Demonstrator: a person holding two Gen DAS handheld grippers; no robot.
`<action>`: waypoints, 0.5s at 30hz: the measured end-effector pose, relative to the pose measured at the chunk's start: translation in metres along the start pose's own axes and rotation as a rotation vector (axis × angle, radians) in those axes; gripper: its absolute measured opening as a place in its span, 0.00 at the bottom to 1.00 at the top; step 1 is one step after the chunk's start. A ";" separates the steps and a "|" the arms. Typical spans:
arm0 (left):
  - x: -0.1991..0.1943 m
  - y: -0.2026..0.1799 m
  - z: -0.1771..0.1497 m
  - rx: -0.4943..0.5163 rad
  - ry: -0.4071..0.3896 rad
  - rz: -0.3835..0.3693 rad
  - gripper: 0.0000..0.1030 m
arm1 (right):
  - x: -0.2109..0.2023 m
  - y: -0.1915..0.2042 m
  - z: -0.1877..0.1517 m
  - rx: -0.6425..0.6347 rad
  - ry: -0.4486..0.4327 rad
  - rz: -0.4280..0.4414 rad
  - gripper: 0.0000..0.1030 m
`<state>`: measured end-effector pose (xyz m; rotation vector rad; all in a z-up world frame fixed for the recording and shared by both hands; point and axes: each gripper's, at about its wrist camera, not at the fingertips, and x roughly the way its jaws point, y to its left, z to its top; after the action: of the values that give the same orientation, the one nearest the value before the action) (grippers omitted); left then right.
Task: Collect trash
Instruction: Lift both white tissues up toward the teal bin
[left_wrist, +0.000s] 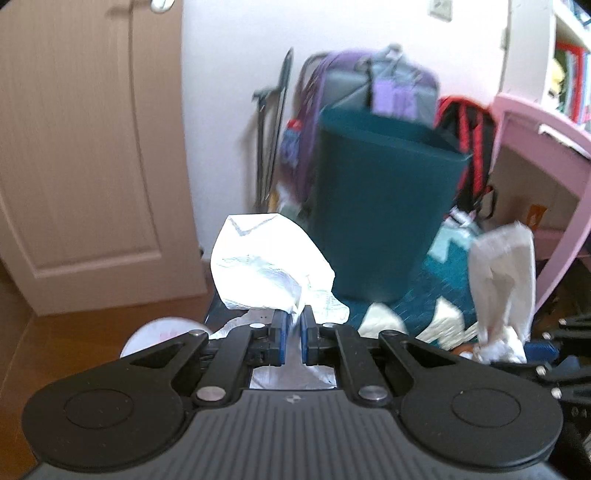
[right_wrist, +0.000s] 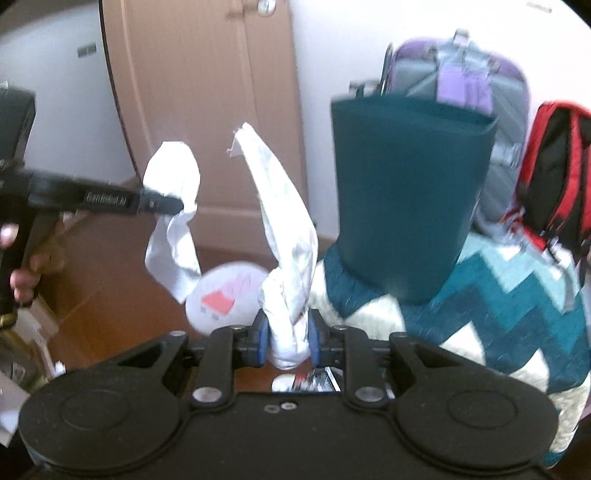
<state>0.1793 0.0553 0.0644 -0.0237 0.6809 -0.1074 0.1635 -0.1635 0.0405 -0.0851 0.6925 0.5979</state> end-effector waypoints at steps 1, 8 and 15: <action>-0.009 -0.008 0.006 0.009 -0.019 -0.005 0.07 | -0.010 0.001 0.006 0.001 -0.018 0.002 0.20; -0.051 -0.050 0.046 0.049 -0.112 -0.048 0.07 | -0.066 -0.016 0.050 -0.003 -0.145 -0.007 0.20; -0.066 -0.092 0.092 0.090 -0.195 -0.084 0.07 | -0.087 -0.046 0.095 0.001 -0.233 -0.057 0.20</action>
<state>0.1775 -0.0306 0.1825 0.0239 0.4797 -0.2140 0.1899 -0.2189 0.1626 -0.0333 0.4626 0.5429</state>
